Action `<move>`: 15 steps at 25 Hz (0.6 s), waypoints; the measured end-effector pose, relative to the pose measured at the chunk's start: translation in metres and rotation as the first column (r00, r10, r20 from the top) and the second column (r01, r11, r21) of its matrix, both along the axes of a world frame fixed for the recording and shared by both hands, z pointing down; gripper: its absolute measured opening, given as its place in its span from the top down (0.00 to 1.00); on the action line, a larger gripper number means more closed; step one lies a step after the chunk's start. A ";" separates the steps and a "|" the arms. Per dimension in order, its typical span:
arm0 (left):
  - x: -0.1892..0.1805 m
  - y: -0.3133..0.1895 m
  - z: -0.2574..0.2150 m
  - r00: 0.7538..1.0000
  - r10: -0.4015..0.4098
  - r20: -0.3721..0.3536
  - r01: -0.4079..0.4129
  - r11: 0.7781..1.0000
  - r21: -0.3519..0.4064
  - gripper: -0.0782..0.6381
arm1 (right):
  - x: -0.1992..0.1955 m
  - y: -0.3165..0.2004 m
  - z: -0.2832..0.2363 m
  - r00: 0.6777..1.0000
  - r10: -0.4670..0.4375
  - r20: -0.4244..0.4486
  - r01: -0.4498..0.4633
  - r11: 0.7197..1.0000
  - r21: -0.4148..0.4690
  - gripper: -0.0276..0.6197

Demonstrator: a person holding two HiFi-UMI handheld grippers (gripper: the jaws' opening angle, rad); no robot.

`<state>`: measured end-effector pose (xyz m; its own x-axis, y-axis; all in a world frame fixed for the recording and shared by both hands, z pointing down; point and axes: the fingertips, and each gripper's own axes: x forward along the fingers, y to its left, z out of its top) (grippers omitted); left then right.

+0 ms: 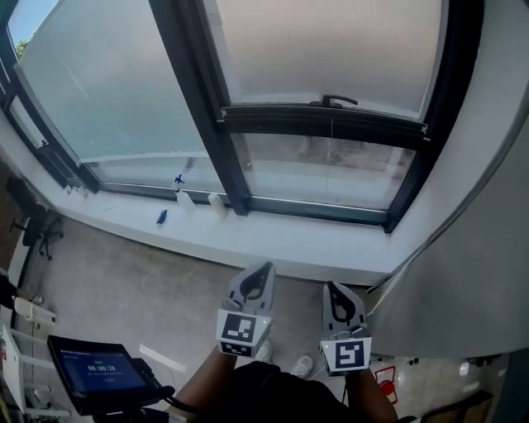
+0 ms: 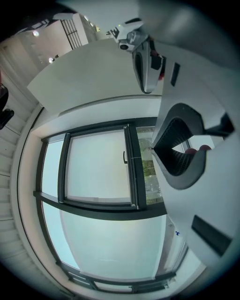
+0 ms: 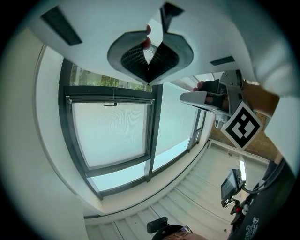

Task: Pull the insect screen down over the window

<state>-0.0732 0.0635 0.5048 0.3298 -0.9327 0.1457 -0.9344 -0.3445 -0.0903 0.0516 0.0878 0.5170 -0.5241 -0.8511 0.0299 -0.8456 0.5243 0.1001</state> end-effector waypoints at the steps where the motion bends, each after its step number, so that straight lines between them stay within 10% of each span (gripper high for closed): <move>1: -0.004 0.005 0.002 1.000 -0.011 -0.015 0.011 1.000 -0.005 0.89 | -0.001 0.004 0.000 1.000 0.005 0.000 -0.005 1.000 -0.001 0.95; 15: -0.052 0.034 0.008 0.991 -0.060 -0.122 0.057 0.998 -0.027 0.89 | -0.026 0.025 -0.020 0.994 0.112 -0.017 -0.110 0.990 0.088 0.95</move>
<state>-0.1252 0.0980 0.5127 0.2918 -0.9477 0.1296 -0.9565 -0.2899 0.0338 0.0255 0.1130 0.4968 -0.4265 -0.9038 -0.0356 -0.8951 0.4161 0.1602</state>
